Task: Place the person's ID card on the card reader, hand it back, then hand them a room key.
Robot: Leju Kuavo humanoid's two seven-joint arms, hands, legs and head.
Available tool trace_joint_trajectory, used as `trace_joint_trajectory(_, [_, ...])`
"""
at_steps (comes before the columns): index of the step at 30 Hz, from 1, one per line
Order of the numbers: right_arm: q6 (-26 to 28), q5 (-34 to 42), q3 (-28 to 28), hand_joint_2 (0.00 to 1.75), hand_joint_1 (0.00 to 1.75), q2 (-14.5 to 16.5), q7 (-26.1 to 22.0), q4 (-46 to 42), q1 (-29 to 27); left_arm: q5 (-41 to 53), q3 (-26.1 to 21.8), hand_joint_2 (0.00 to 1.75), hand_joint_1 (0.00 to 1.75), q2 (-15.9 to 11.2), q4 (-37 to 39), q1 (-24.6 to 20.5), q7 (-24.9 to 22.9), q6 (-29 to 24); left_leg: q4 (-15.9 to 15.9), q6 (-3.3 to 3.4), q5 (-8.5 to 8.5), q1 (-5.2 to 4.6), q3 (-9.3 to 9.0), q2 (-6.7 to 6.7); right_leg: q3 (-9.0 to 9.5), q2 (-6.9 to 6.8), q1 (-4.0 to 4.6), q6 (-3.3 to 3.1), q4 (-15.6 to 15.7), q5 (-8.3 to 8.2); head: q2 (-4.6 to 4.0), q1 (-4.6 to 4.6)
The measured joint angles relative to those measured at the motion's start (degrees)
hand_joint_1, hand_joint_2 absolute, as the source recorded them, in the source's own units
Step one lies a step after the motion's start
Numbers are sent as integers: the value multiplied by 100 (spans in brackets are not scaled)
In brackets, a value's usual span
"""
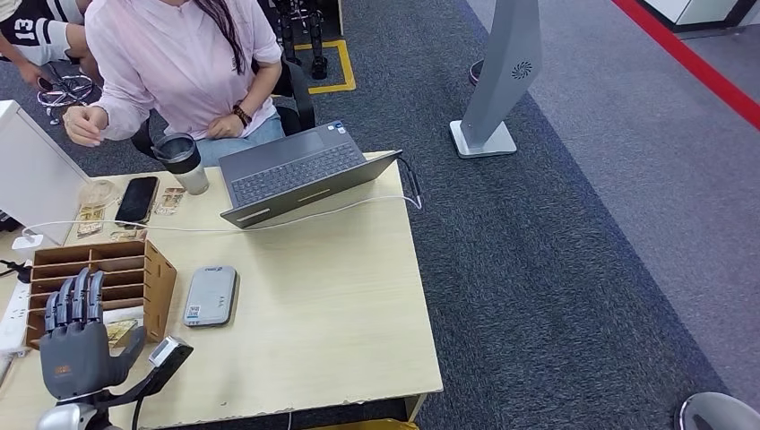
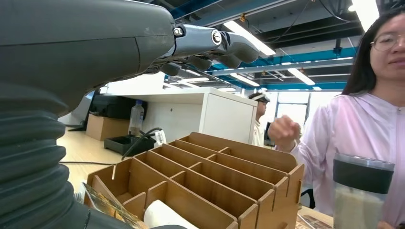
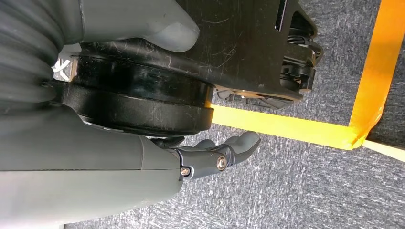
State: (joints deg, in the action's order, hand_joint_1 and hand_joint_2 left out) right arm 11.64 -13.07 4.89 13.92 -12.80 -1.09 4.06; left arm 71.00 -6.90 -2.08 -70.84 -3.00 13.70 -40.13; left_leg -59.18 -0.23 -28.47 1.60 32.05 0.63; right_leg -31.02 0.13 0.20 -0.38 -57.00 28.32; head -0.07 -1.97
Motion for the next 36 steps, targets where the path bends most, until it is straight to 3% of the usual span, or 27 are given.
trace_joint_trajectory(7, [8,2,29,175,0,7,-8,4,0,204,272,175,0,-21,-263,249,-9,0,0,0,0,-1,0,0,0,0,0,0,0,0,0,0])
trace_joint_trajectory(11, [44,12,81,175,0,19,-14,9,-1,411,694,175,0,-75,-384,501,-507,29,0,1,-1,-3,2,1,-1,0,-2,0,0,1,0,-2])
trace_joint_trajectory(15, [93,48,155,175,0,27,-18,11,-3,448,1286,175,0,-297,-467,776,-1270,265,1,1,-1,-3,2,2,-4,2,-2,0,0,1,0,0])
trace_joint_trajectory(21, [106,67,183,175,0,28,-25,15,-4,428,1871,175,0,-573,-614,1088,-1646,397,2,0,0,-3,3,1,-7,1,-2,0,0,1,0,1])
trace_joint_trajectory(36, [122,75,186,175,0,31,-25,15,-5,408,2093,175,0,-852,-788,1271,-1897,355,2,0,0,-3,4,0,-6,0,-2,0,-1,1,0,-1])
